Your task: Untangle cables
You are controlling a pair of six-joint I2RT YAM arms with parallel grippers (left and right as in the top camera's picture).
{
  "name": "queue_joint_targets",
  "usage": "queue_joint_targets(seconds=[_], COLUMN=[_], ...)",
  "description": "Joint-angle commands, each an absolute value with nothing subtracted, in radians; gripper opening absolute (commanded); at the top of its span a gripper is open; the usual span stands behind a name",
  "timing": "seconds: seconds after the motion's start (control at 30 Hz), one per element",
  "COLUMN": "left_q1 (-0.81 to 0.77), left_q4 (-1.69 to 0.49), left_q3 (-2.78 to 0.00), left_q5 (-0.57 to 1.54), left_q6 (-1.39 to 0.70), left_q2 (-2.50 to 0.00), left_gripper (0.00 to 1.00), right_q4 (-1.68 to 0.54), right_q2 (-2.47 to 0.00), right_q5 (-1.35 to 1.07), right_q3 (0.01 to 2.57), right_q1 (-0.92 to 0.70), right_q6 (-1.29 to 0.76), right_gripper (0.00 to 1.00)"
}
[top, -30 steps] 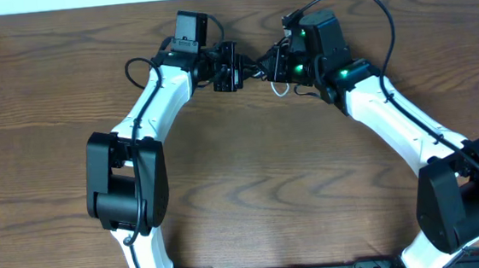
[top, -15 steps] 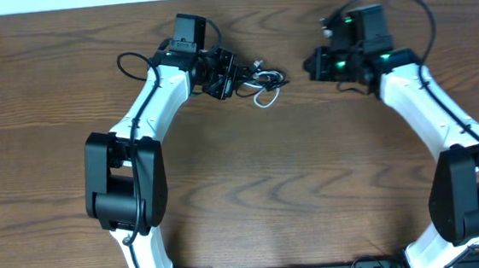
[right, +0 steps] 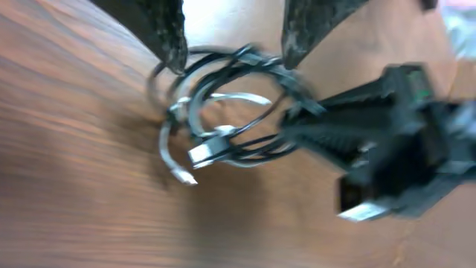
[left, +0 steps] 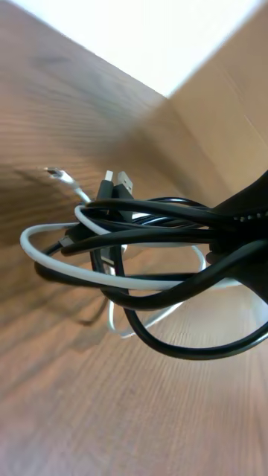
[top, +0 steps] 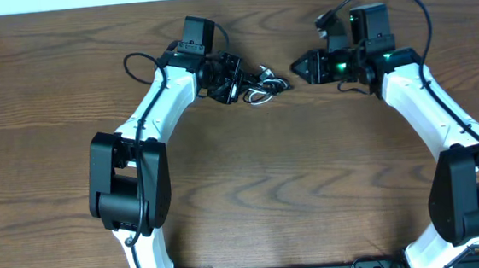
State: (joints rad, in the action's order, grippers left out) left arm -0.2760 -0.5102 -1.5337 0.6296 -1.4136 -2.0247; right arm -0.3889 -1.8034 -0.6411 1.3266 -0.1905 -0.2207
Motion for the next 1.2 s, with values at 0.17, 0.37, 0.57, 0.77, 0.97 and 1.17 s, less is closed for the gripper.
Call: queue_joint_targets(seconds=[0.17, 0.37, 0.57, 0.77, 0.97, 1.17], left_q1=[-0.265, -0.265, -0.265, -0.265, -0.265, -0.267], left_q4=[-0.480, -0.451, -0.450, -0.451, -0.451, -0.451], left_q3=[-1.549, -1.549, -1.549, -1.549, -1.549, -1.549], left_q5=[0.397, 0.400, 0.451, 0.463, 0.464, 0.506], left_q6=[-1.854, -2.010, -2.067, -2.067, -2.066, -2.063], left_q2=[-2.030, -2.030, -2.030, -2.030, -2.030, -2.030], left_gripper=[0.07, 0.07, 0.07, 0.07, 0.07, 0.08], right_q4=[-0.377, -0.366, -0.275, -0.183, -0.114, -0.001], right_q2=[-1.786, -1.795, -1.868, -1.962, -2.004, -2.058], right_q5=[-0.667, -0.359, -0.339, -0.368, -0.368, -0.350], right_q3=[1.328, 1.327, 1.327, 1.328, 1.328, 1.328], right_q1=[-0.263, -0.363, -0.425, -0.444, -0.451, -0.460], right_q6=[-0.332, -0.567, -0.619, -0.635, -0.635, -0.636], right_gripper=[0.46, 0.42, 0.41, 0.39, 0.38, 0.33])
